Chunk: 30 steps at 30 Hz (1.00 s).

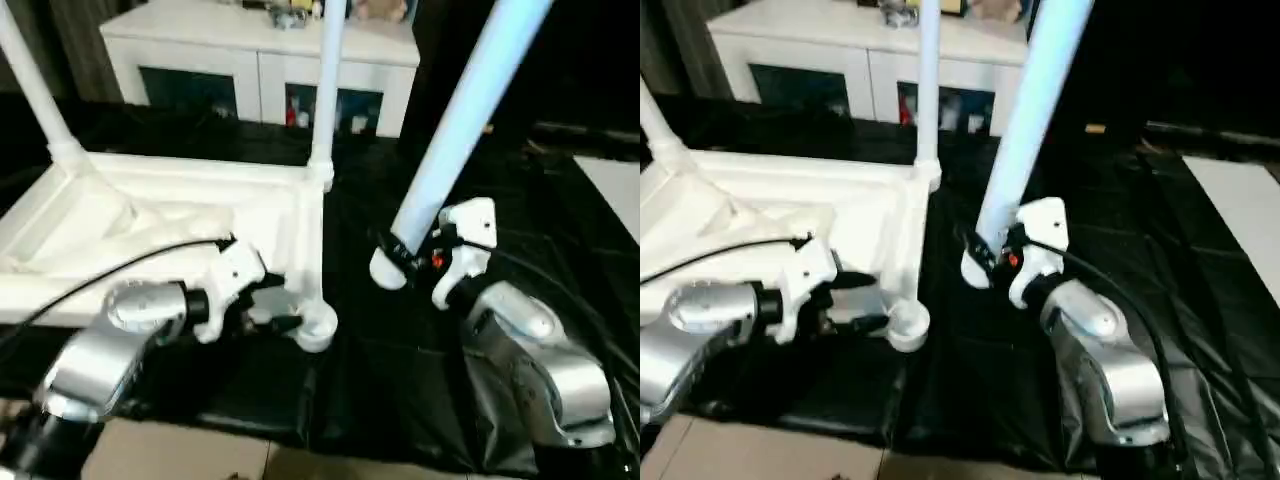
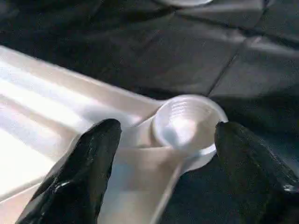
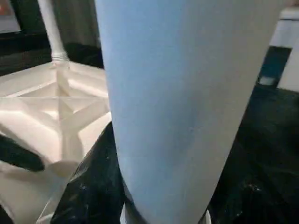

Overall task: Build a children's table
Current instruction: Insert table leg to table base

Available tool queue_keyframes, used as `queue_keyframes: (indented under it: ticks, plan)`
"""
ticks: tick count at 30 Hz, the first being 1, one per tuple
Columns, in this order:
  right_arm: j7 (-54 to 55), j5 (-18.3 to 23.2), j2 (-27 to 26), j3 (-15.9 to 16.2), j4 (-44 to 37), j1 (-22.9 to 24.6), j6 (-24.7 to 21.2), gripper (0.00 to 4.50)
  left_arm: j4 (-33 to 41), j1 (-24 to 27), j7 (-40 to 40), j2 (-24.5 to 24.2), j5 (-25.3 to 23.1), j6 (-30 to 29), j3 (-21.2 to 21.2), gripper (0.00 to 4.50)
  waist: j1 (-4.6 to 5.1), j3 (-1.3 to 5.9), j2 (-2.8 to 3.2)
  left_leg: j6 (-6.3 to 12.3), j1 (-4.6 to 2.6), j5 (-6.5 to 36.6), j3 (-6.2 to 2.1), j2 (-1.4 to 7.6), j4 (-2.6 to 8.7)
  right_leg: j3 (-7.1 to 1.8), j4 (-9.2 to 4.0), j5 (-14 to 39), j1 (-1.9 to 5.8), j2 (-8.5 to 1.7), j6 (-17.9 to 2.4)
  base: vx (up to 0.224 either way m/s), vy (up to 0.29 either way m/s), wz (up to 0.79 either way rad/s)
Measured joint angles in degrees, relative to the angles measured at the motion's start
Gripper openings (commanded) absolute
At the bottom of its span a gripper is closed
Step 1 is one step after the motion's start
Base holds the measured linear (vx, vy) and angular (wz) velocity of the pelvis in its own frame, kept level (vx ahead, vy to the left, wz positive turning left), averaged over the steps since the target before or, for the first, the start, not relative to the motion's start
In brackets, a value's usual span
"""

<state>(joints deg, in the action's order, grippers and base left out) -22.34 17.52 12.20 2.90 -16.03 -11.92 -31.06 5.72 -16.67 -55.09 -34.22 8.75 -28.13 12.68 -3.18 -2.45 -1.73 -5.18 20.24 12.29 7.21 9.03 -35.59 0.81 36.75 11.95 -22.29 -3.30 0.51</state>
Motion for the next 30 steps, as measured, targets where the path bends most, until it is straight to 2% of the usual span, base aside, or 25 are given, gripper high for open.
queue_keyframes:
  ticks: [4, 7, 10, 12, 17, 18, 21, 26, 30]
  plan:
    - [-2.26, 0.33, 2.19, 1.29, -0.17, 0.06, -0.15, 1.86, -7.53, -4.35, -4.83, -3.79, -3.2, 3.62, 3.04, 4.05, 0.02, 0.0, 0.01, 0.02, 0.14, 0.0, 0.08, 0.1, 0.12, 0.03, -0.08, -0.01, -0.36, 0.07, -0.09, 0.0, 0.0, 0.0]
    - [-3.1, 0.35, 2.63, 1.61, -0.36, 0.5, -0.27, 1.86, -8.57, -4.57, -9.61, -6.36, -3.5, 5.74, 3.6, 3.71, 0.14, -0.05, 0.13, 0.07, 0.36, 0.05, 0.21, 0.18, 0.14, 0.05, -0.1, 0.07, -0.62, 0.08, -0.2, 0.0, 0.0, 0.0]
    - [-3.41, 0.4, 2.73, 1.66, -0.91, 0.5, -0.64, 1.86, -8.35, -4.57, -12.3, -6.37, -1.87, 5.98, 3.97, 3.67, 0.01, -0.06, 0.14, 0.09, 0.39, 0.07, 0.35, 0.26, 0.15, 0.07, -0.15, 0.11, -0.65, 0.08, -0.26, 0.0, 0.0, 0.0]
    - [-3.5, 0.4, 2.8, 1.66, -1.27, 0.64, -0.72, 1.86, -7.89, -4.57, -12.92, -6.56, -1.61, 6.05, 3.98, 3.41, -0.03, -0.07, 0.15, 0.19, 0.33, 0.13, 0.45, 0.31, 0.15, 0.06, -0.12, 0.11, -0.62, 0.07, -0.27, 0.0, 0.0, 0.0]
    - [-3.63, 0.67, 3.14, 1.64, -1.3, 0.75, -0.72, 1.86, -8.8, -4.59, -12.75, -6.66, -1.91, 9.19, 3.97, 3.23, -0.06, -0.09, 0.17, -0.02, 0.12, 0.0, 1.13, 0.78, 0.15, 0.04, -0.01, 0.11, -0.55, 0.07, -0.27, 0.0, 0.0, 0.0]
    - [-3.63, 0.82, 3.04, 1.64, -1.3, 0.75, -0.72, 1.86, -9.59, -4.68, -12.79, -6.25, -2.04, 10.02, 3.96, 2.95, -0.07, -0.09, 0.17, -0.04, 0.1, -0.02, 1.17, 0.81, 0.15, 0.03, 0.03, 0.11, -0.55, 0.07, -0.27, 0.0, 0.0, 0.0]
    - [-3.7, 0.85, 2.63, 1.68, -1.3, 0.75, -0.72, 1.86, -12.03, -5.32, -12.98, -5.77, -2.25, 11.19, 3.97, 2.83, -0.12, -0.09, 0.16, -0.08, 0.1, -0.04, 1.19, 0.84, 0.15, 0.04, 0.09, 0.11, -0.57, 0.08, -0.27, 0.0, 0.0, 0.0]
    - [-3.82, 0.86, 2.46, 2.02, -1.3, 0.75, -0.72, 1.86, -15.98, -6.14, -14.28, -5.81, -2.26, 13.15, 3.93, 2.21, -0.15, -0.09, 0.15, -0.07, 0.17, -0.04, 1.21, 0.84, 0.15, 0.03, 0.05, 0.13, -0.62, 0.08, -0.27, 0.0, 0.0, 0.0]
    - [-3.82, 1.04, 2.0, 2.03, -1.3, 0.75, -0.72, 1.86, -19.76, -6.75, -16.3, -5.92, -2.37, 14.61, 3.97, 1.92, -0.15, -0.09, 0.15, -0.06, 0.19, -0.03, 1.22, 0.84, 0.17, 0.04, 0.03, 0.13, -0.65, 0.08, -0.28, 0.0, 0.0, 0.0]
